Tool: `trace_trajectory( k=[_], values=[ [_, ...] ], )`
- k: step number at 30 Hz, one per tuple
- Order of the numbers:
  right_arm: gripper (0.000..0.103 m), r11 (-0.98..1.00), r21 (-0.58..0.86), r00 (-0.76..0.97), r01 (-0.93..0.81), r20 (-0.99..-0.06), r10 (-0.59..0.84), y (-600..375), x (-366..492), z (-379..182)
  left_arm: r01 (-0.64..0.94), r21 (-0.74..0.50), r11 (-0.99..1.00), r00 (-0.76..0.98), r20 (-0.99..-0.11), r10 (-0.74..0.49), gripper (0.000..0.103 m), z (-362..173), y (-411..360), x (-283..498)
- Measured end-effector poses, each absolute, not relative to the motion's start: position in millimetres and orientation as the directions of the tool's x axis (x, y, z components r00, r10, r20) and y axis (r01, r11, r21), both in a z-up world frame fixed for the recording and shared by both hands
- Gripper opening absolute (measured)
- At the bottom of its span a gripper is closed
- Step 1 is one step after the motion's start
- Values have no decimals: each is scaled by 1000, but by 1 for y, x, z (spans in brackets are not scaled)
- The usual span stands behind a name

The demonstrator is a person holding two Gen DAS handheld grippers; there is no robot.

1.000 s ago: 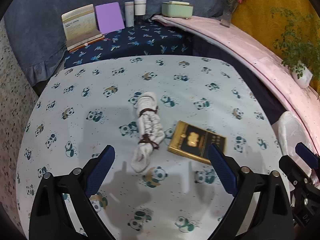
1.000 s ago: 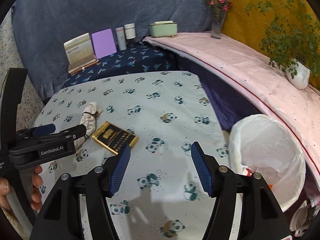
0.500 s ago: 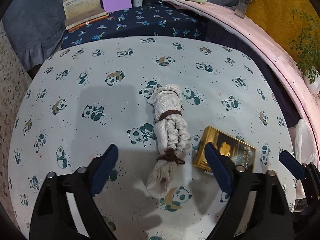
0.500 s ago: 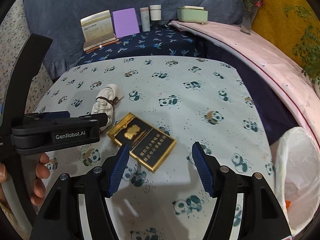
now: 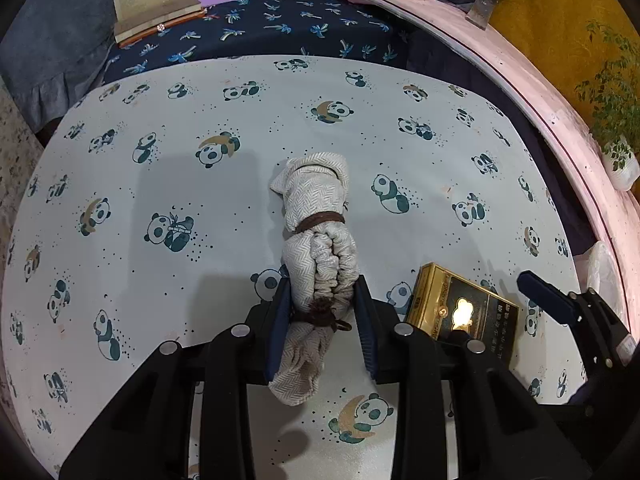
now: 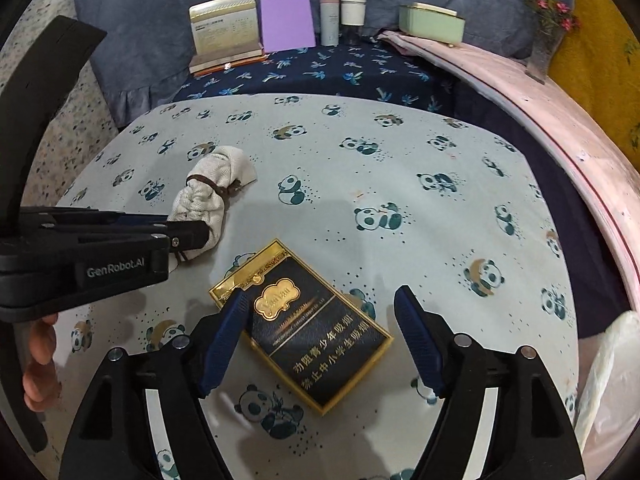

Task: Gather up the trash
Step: 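Grasp the knotted white cloth with the left gripper while the right grasps the gold cigarette pack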

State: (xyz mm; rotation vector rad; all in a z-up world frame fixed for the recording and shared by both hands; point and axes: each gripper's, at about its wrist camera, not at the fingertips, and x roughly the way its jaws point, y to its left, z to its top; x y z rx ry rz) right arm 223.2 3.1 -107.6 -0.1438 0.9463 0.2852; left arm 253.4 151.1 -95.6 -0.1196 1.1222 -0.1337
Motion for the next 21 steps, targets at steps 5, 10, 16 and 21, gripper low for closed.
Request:
trace_trajectory(
  k=[5,10,16,21],
  values=[
    [74,925,49,503,-376,-828,248,1,228,-113,61,-166,984,417,-892,-177,48,-103,151,257],
    [74,899,59,461,-433,-843,278,4,222,-118,80,-124,989,432,-890,-146,46,-103,143,257],
    [68,903,16,476,-430,-846,242,5,209,-121,105,-143,984,424,-889,-175,25,-100,137,250],
    [63,930,2,502,-368,-842,200,-8,194,-117,120,-150,981,426,-885,-188,23,-95,128,236]
  ],
)
